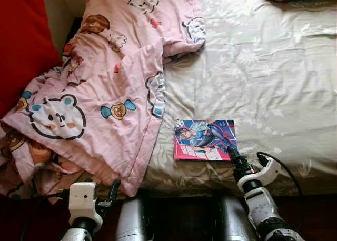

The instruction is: Clean up the room

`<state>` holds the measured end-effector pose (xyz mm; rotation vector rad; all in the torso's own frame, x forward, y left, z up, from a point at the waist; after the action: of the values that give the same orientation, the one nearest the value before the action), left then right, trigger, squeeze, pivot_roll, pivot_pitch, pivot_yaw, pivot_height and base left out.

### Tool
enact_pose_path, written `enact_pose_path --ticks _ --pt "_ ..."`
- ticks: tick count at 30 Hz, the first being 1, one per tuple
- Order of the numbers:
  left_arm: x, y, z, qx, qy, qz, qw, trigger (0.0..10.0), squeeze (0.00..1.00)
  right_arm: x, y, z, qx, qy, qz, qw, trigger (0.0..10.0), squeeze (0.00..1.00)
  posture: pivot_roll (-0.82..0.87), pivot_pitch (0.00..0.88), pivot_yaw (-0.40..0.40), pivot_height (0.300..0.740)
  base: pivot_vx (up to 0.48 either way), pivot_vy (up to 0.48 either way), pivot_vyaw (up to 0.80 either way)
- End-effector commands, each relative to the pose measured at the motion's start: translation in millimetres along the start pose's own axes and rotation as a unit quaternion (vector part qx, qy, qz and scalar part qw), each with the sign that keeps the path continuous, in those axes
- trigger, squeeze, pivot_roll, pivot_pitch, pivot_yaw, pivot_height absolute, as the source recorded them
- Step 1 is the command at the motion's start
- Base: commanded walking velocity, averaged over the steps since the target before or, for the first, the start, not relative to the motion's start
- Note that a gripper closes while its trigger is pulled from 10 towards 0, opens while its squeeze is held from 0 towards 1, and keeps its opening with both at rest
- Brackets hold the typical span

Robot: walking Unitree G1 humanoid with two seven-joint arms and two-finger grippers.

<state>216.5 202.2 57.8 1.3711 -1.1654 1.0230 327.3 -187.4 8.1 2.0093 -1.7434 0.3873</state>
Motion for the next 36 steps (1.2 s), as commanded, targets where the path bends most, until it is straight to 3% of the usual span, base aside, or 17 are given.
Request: enact_pose_path --ticks 1,7,13,28,30,36 --pt "-6.3 9.4 -2.6 -0.004 -0.017 -0.022 1.0 10.0 0.0 -28.7 15.5 16.0 -0.022 -0.05 -0.043 0.998 10.0 0.0 0.15 0.343 0.116 0.595 0.0 0.0 0.0" --pt "-6.0 15.4 -7.0 -0.004 -0.022 -0.027 0.999 10.0 0.0 -39.0 18.0 12.9 -0.003 -0.085 -0.064 0.994 10.0 0.0 0.17 0.355 0.124 0.595 0.0 0.0 0.0" --pt "-4.8 17.5 -9.5 -0.002 -0.027 -0.031 0.999 10.0 0.0 -42.8 15.9 10.1 -0.004 -0.088 -0.069 0.994 10.0 0.0 0.18 0.36 0.133 0.595 0.0 0.0 0.0" --pt "-2.7 17.8 -8.6 -0.006 -0.032 -0.036 0.999 10.0 0.0 -24.4 -2.9 -11.3 0.031 -0.105 -0.038 0.993 10.0 0.0 0.18 0.362 0.138 0.595 0.0 0.0 0.0" --pt "-2.8 17.0 -7.8 -0.007 -0.033 -0.037 0.999 10.0 0.0 -25.8 -3.8 -13.5 0.035 -0.106 -0.04 0.993 0.0 0.0 0.18 0.36 0.137 0.595 0.0 0.0 0.0" --pt "-3.3 14.6 -7.3 -0.008 -0.034 -0.036 0.999 10.0 0.0 -30.7 -1.5 -12.3 0.036 -0.106 -0.046 0.993 0.0 0.0 0.18 0.355 0.135 0.595 0.0 0.0 0.0"
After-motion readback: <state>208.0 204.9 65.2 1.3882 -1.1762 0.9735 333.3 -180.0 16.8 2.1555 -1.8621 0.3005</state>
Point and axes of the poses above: a point about 5 cm out from each wrist's last joint towards the gripper, its own y axis pointing back from the gripper into the wrist, its own x axis along the axis of the wrist's last joint, z = x × y, the point moved 3 cm from there along -y, pointing out of the wrist towards the gripper, and after that the axes turned 5 degrees about -y, right-handed, at the moved point
